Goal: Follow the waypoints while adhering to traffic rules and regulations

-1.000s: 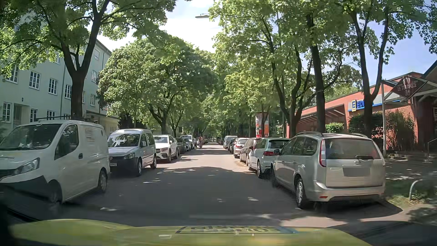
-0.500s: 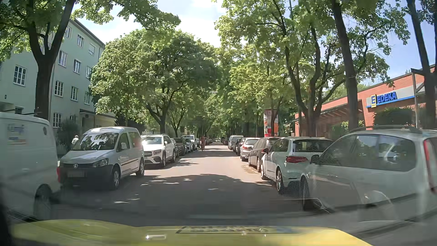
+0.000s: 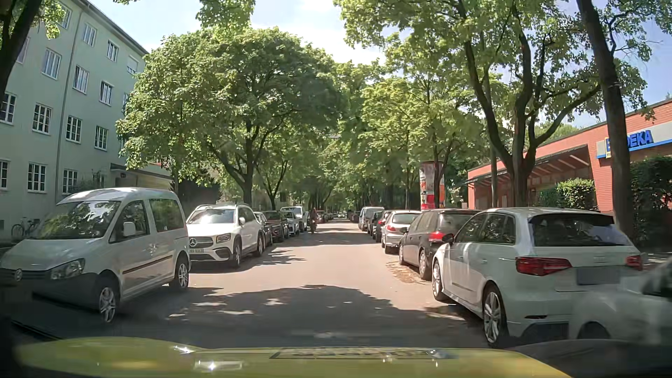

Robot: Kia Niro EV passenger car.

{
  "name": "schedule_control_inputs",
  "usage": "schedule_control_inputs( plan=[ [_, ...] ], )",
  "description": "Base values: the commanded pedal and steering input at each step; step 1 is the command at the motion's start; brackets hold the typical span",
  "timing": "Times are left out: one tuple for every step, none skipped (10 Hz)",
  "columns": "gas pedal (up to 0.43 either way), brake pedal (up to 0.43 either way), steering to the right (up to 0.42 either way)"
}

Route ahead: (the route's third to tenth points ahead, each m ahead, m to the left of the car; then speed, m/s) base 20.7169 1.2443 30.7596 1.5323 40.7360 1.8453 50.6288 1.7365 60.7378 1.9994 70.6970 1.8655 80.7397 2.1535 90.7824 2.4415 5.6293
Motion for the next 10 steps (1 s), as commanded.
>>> schedule_control_inputs(
  plan=[
    [0.000, 0.000, -0.024],
    [0.000, 0.000, -0.024],
    [0.000, 0.000, -0.024],
    [0.000, 0.000, -0.022],
    [0.000, 0.000, -0.014],
    [0.000, 0.000, -0.005],
    [0.000, 0.000, -0.003],
    [0.000, 0.000, -0.001],
    [0.000, 0.000, 0.001],
    [0.000, 0.000, 0.006]
  ],
)
